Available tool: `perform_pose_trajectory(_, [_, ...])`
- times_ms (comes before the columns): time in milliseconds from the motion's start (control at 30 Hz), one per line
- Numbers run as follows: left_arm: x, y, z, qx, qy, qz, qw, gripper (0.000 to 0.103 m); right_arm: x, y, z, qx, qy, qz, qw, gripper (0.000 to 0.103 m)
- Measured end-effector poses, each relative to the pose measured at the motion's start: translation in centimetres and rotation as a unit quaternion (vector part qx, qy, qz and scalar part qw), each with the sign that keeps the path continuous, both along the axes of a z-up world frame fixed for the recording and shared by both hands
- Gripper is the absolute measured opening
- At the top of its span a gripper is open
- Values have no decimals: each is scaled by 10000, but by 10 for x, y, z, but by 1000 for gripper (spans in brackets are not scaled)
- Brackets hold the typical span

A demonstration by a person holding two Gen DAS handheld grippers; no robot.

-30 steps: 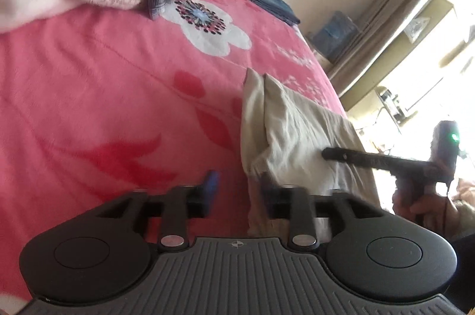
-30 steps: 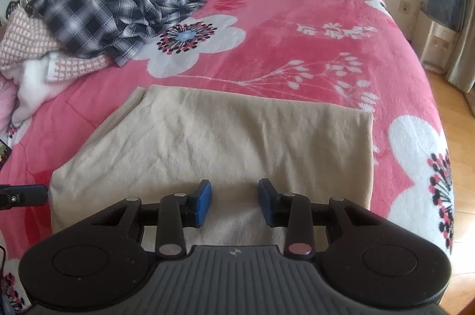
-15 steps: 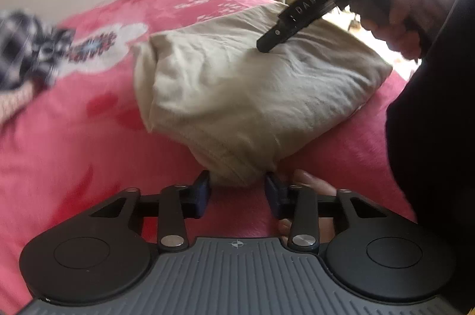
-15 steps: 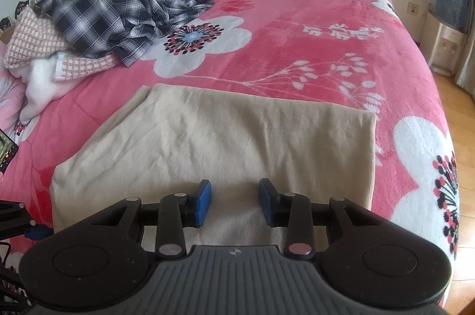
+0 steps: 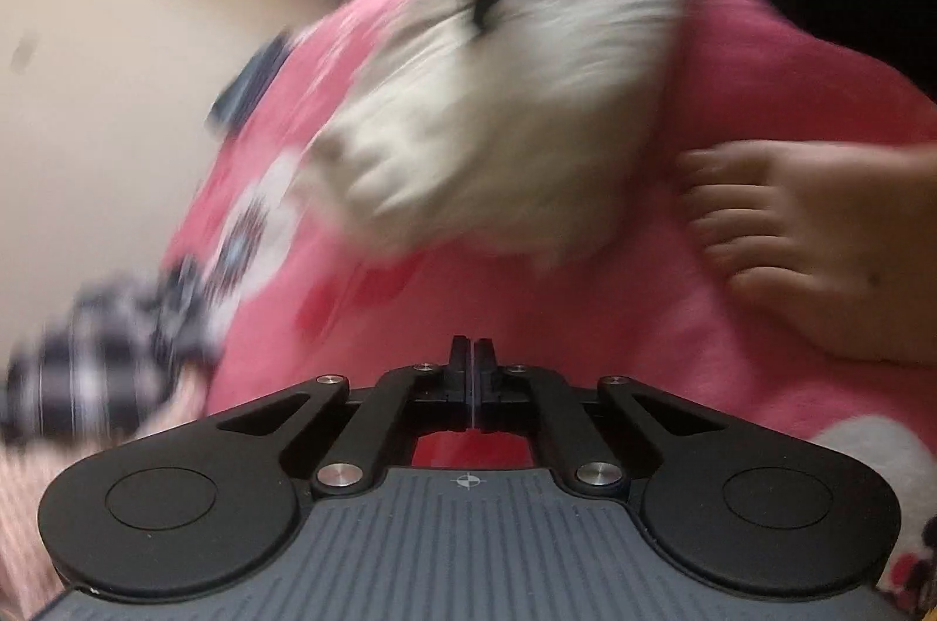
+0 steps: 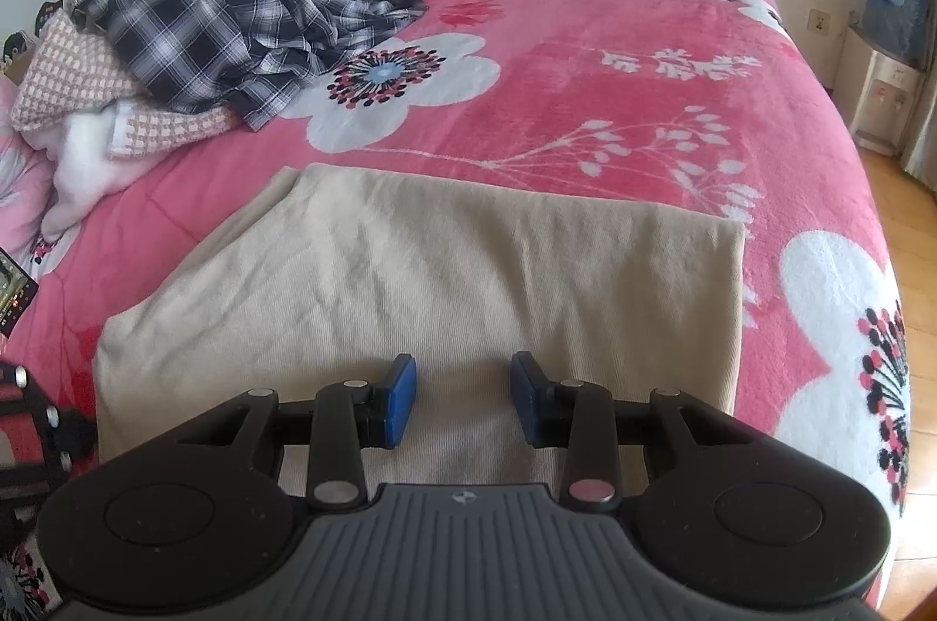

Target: Fold clothes

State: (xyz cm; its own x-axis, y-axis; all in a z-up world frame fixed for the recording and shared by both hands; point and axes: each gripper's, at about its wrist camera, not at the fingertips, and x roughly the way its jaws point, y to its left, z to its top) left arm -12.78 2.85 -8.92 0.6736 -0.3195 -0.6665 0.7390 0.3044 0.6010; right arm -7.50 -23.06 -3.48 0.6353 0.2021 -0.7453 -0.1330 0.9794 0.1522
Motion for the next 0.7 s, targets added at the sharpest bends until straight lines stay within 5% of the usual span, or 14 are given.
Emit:
perform_pose_trajectory(100, [18, 10, 18, -278, 223, 947, 9949, 8, -1, -1, -1, 33, -43, -9, 10000, 39])
perform_pose_trajectory(200, [35, 21, 41, -898, 520, 1981, 9747, 23, -2, -3, -2, 79, -76, 2, 9999, 39])
perform_pose_trajectory(267, [43, 30, 58, -1581, 809, 2601, 9491, 27, -3, -5, -3, 119, -109, 18, 9999, 39])
perform_pose_trajectory(333, [46, 38, 74, -2429, 1202, 2991, 9149, 28, -4, -6, -4, 160, -144, 35, 9998, 39])
perform_pose_trajectory(400, [47, 40, 86, -3282, 1641, 3108, 8768, 30, -4, -7, -4, 184, -154, 35, 9997, 39])
perform_pose_trajectory(467, [50, 33, 90, -3750, 1949, 2978, 8560, 31, -4, -6, -4, 177, -143, 29, 9997, 39])
perform_pose_trajectory(533, [53, 19, 87, -3966, 2181, 2754, 8481, 31, -3, -5, -4, 160, -123, 23, 9998, 39])
perform_pose_trajectory(700, [60, -9, 70, -3943, 2573, 2351, 8503, 31, -1, -3, -3, 111, -65, 25, 9999, 39])
